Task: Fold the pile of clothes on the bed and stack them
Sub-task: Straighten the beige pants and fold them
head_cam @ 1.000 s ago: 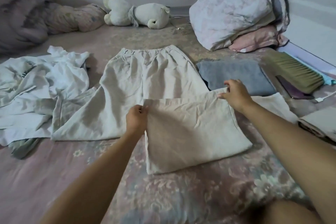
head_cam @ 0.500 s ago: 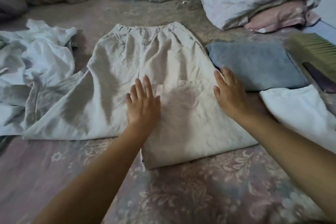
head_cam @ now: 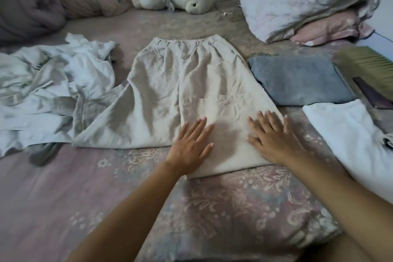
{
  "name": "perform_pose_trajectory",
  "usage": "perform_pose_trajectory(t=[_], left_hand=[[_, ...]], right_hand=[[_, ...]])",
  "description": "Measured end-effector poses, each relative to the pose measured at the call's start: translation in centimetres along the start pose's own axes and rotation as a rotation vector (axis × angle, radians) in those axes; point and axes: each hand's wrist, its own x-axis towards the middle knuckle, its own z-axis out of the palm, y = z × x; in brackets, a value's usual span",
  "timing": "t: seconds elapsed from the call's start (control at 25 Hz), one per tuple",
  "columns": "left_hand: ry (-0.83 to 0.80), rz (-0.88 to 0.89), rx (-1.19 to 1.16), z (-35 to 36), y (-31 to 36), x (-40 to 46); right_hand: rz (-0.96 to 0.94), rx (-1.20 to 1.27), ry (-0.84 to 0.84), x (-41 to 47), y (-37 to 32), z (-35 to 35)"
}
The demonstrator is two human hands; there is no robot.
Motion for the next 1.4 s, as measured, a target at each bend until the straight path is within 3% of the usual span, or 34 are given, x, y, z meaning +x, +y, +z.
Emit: perform_pose_trajectory(t=[0.08,0.24,0.32,0.4,0.56,0.64,0.72,0.88,1.0,1.04,1.12,1.2,1.28,1.4], left_hand=[[0.061,0.018,0.045,-0.7,-3.6,-2.9],[0.021,-0.061,0.182,-1.6,-11.0,-8.4],[0.017,-0.129,0.195,-2.6,-13.6,-9.7],[0.048,-0.125,0.232,-3.3,-16.1,-10.4],[0.210,0.147,0.356,-4.4,-20.0,-9.7],[0.274,0.245,0.410,-5.7,-21.4,-7.6],[0.345,0.234,0.490,-7.1,-22.3,-4.7],[0.452,0.153,0.538,-7.1,-22.8,-1.7],[0.388,0.212,0.520,-4.4,-24.6,-3.1],[0.352,0.216,0.541,-3.7,-25.6,-3.5],[0.302,0.173,0.550,-2.8,-27.8,-3.5],[0.253,0.123,0.508,-2.5,-29.1,-2.7],[0.204,0.108,0.480,-2.6,-29.4,-1.5],[0.161,0.119,0.454,-3.0,-28.7,-0.9]], right_hand=[[-0.176,0.073,0.040,-1.4,-4.0,-1.2],[-0.475,0.173,0.074,-1.3,-14.5,-2.6],[-0.458,0.180,0.106,0.5,-18.8,-2.9],[-0.450,0.154,0.248,2.5,-21.5,-3.0],[-0.525,0.059,0.503,5.9,-22.0,-3.5],[-0.491,0.116,0.556,7.2,-21.7,-5.0],[-0.409,0.122,0.614,9.1,-21.4,-6.7],[-0.068,0.088,0.506,14.4,-20.4,-10.3],[0.131,0.015,0.432,17.1,-19.4,-10.8],[0.137,-0.001,0.484,17.5,-19.6,-10.5],[-0.062,0.002,0.714,17.8,-21.1,-9.2],[-0.427,0.009,0.876,17.1,-23.3,-7.0],[-0.583,-0.009,0.772,16.5,-24.8,-5.0],[-0.526,0.005,0.646,16.6,-24.9,-4.1]])
